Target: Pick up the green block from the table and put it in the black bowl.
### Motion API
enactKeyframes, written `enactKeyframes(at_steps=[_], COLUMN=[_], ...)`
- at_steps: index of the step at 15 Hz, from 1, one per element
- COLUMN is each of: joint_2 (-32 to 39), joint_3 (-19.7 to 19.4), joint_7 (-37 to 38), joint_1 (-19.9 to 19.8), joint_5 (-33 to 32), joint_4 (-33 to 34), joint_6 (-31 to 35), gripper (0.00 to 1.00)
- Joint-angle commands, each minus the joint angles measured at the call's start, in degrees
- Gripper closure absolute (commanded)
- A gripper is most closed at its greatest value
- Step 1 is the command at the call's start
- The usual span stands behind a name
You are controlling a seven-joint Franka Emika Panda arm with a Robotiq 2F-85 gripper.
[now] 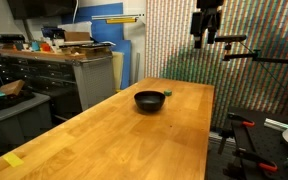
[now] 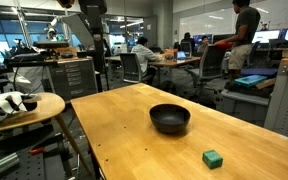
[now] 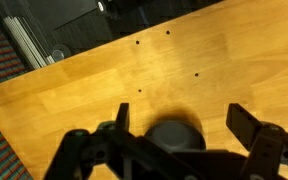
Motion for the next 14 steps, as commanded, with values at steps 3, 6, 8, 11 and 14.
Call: enactKeyframes(at_steps=[3,6,8,11,14], joint_2=[6.8,11.4,14.6,19.7,25.0], joint_3=[-3.8,-5.7,-6.9,-8.8,-11.1], joint_7=[-1.4,-2.1,-2.4,-3.3,-5.7], joint_1=[-3.3,-4.8,-5.5,-6.0,-6.1], joint_5=[-2.6,-4.0,-4.6,-5.6,-5.5], joint_4=[4.3,6.0,7.4,10.0,13.2], joint_6=[7.2,10.8,13.0,16.2,18.3], gripper=[0.00,0.00,0.00,0.00,0.00])
